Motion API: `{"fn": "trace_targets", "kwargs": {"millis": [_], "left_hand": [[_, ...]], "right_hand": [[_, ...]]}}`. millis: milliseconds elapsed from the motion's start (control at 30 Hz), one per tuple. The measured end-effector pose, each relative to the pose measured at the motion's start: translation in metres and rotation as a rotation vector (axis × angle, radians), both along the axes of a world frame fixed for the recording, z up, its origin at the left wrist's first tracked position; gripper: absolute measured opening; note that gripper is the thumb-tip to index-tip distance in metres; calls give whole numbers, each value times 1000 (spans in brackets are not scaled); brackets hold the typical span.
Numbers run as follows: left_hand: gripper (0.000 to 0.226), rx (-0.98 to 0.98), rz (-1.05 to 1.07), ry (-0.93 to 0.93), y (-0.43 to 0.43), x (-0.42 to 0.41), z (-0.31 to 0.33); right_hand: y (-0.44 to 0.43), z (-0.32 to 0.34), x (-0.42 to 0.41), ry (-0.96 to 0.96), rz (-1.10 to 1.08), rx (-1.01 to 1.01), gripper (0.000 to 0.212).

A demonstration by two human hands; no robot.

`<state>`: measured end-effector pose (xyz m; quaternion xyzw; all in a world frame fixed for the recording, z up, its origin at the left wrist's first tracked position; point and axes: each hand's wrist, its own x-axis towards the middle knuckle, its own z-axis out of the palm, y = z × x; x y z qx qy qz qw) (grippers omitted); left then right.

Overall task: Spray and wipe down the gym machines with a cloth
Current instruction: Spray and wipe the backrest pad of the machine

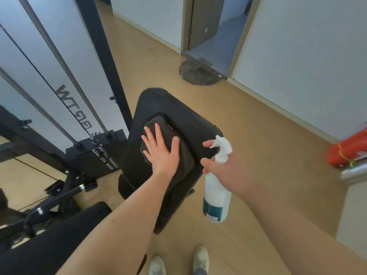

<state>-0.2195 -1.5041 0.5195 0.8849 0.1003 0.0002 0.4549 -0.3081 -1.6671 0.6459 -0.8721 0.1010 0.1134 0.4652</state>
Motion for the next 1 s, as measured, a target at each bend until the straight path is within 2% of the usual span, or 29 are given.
{"fn": "trace_targets", "kwargs": {"millis": [167, 300, 400, 600, 800, 1000], "left_hand": [[83, 115, -96, 53, -7, -30, -7], [80, 181, -204, 41, -18, -72, -35], [81, 199, -287, 61, -23, -89, -51], [87, 314, -360, 0, 3, -38, -29], [94, 412, -295, -132, 31, 36, -2], [95, 415, -278, -115, 15, 11, -8]], "right_hand": [[24, 3, -16, -22, -124, 46, 31], [38, 4, -17, -14, -165, -1, 32], [40, 6, -16, -9, -212, 39, 33], [46, 6, -4, 7, -181, 28, 32], [55, 6, 10, 11, -222, 53, 30], [54, 8, 12, -2, -273, 105, 31]]}}
